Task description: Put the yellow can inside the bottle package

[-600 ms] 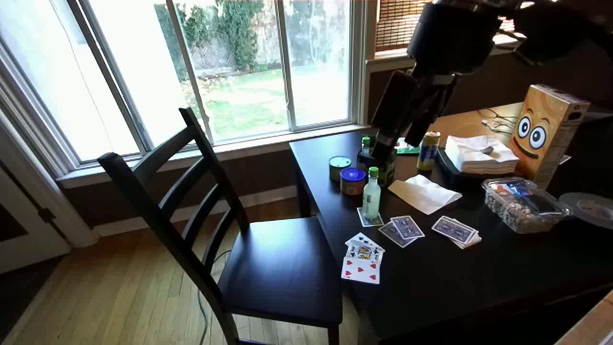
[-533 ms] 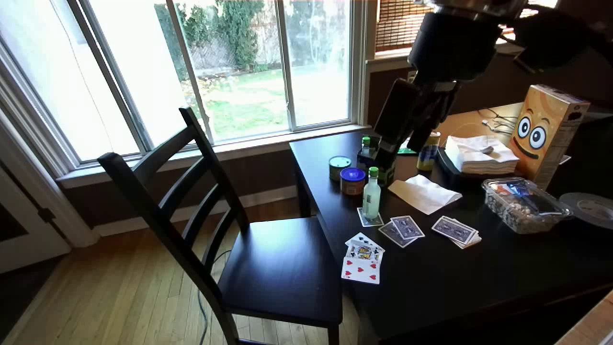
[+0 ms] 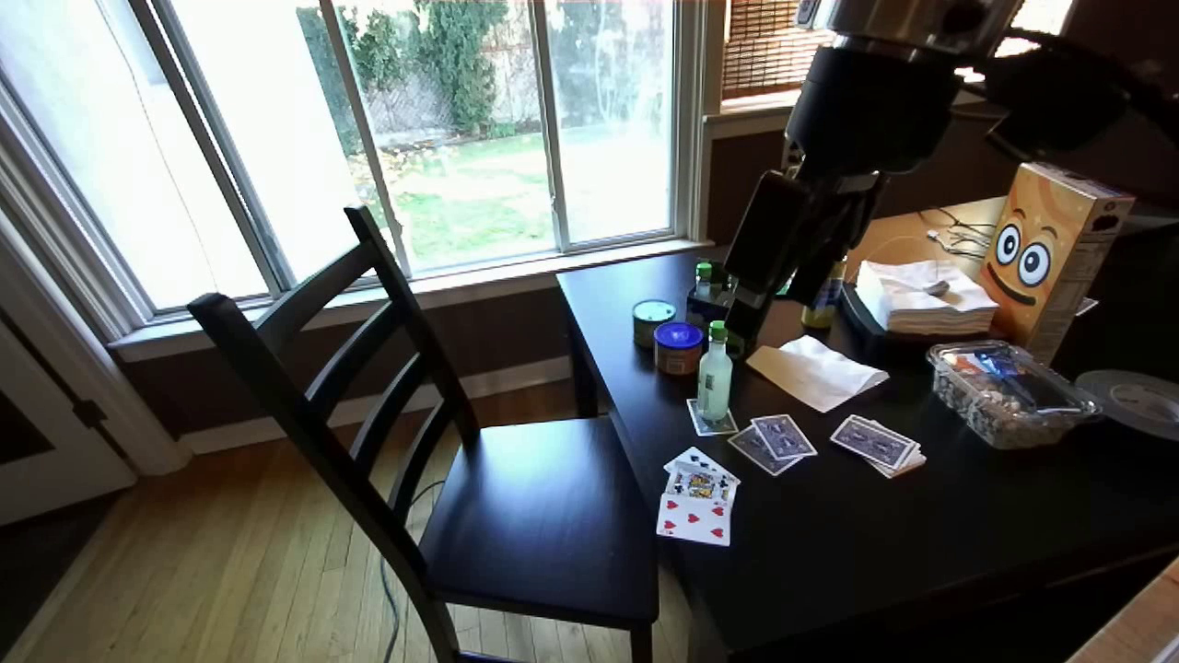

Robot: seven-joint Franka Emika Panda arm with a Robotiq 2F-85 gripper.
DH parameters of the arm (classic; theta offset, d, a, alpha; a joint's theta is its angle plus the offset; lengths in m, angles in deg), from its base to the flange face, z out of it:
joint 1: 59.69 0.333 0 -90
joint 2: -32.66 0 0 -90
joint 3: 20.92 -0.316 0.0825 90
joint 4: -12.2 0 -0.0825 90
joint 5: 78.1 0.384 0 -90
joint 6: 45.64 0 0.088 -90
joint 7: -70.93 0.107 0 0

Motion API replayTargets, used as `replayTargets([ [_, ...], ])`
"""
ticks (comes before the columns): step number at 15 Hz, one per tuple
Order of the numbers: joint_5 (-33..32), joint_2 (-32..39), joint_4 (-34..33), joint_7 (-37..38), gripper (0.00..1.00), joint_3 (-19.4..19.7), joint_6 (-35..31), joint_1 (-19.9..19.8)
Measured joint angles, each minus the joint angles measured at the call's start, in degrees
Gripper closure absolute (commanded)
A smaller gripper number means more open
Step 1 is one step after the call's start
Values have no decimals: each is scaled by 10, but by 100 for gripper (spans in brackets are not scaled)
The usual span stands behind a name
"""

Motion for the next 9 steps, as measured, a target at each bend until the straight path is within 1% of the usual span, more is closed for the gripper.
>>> replayTargets([
  [5,0,2,-6,1,0,0,-1,-2],
  [7,-1,11,-17,7,0,6,-12,-20],
  [9,-2,30,-28,8,0,21,-42,-57],
])
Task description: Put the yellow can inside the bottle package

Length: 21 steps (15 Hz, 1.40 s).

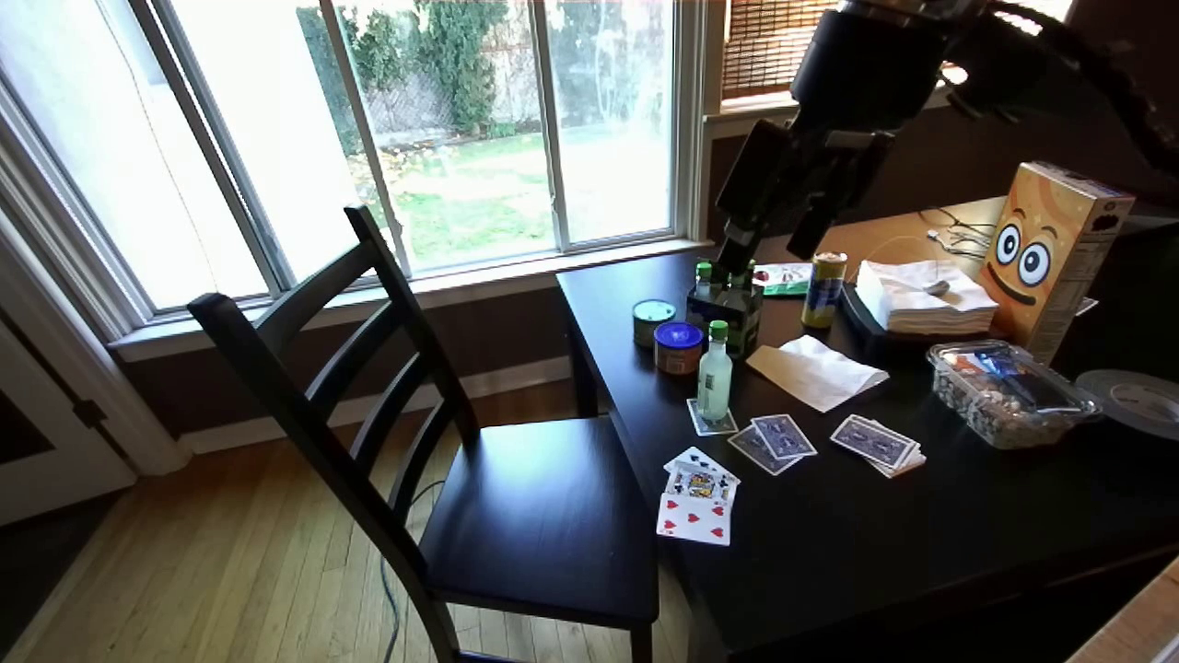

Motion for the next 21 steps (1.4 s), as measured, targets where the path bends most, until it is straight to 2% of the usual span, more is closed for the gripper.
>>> replayTargets([
  [3,0,48,-16,-5,0,37,-63,-52],
  [6,0,116,-36,-21,0,75,-154,-71],
  [8,-7,170,-55,-26,0,84,-212,-83],
  [10,-42,230,-85,-23,0,83,-241,-108],
  [14,-139,352,-184,1,0,81,-219,-174],
  [16,-141,398,-244,-1,0,89,-185,-183],
  [21,-77,483,-366,-34,0,105,-116,-200],
])
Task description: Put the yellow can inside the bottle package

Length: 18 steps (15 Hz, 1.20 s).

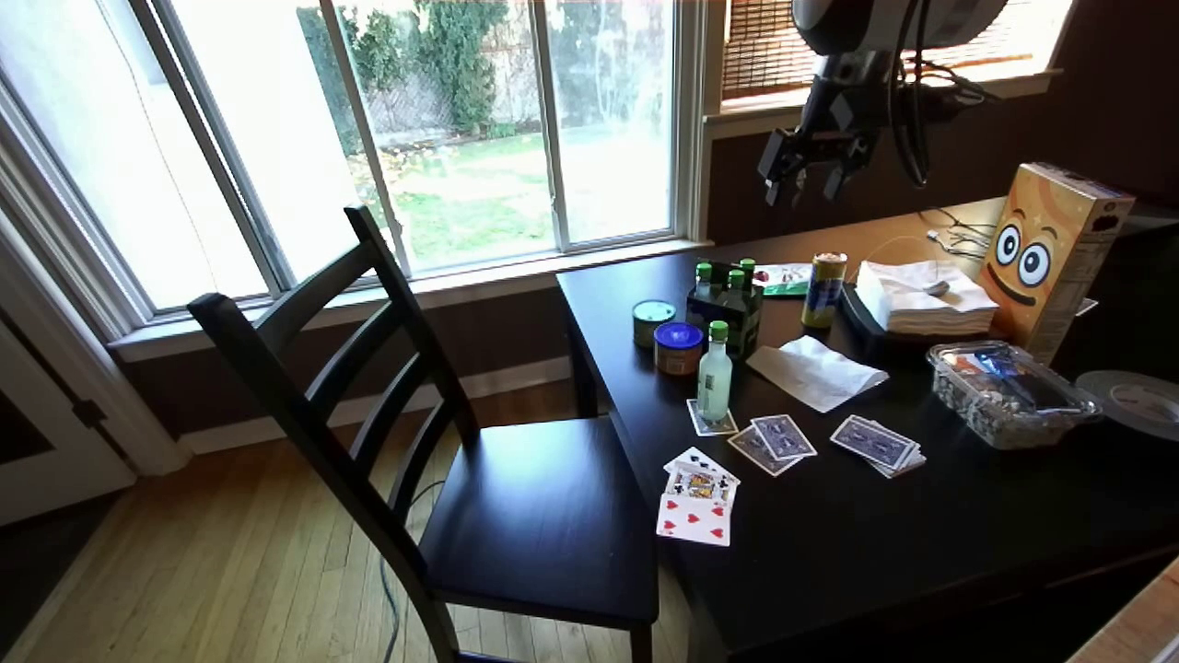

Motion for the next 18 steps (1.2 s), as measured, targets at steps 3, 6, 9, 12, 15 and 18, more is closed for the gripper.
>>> replayTargets([
  [3,12,45,-46,-11,0,4,4,-22],
  [6,12,69,-64,-13,0,6,-4,-36],
  [9,12,67,-64,-13,0,4,-4,-33],
  [12,12,67,-64,-13,0,3,-4,-33],
  [15,12,82,-76,-2,0,8,-5,-41],
  [18,14,123,-107,-1,0,13,-11,-64],
])
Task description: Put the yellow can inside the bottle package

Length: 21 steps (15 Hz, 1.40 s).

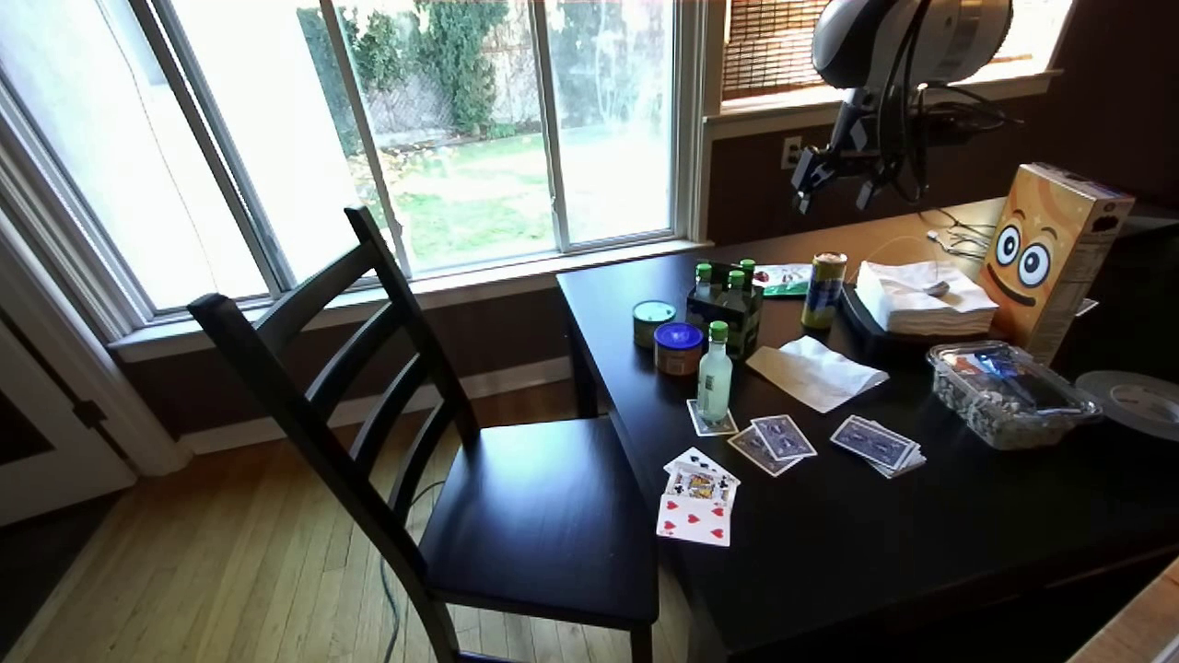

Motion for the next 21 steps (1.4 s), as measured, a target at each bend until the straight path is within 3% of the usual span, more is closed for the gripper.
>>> replayTargets([
  [8,14,120,-99,-8,0,-11,-19,-54],
  [21,14,235,-195,-9,0,-36,-41,-80],
])
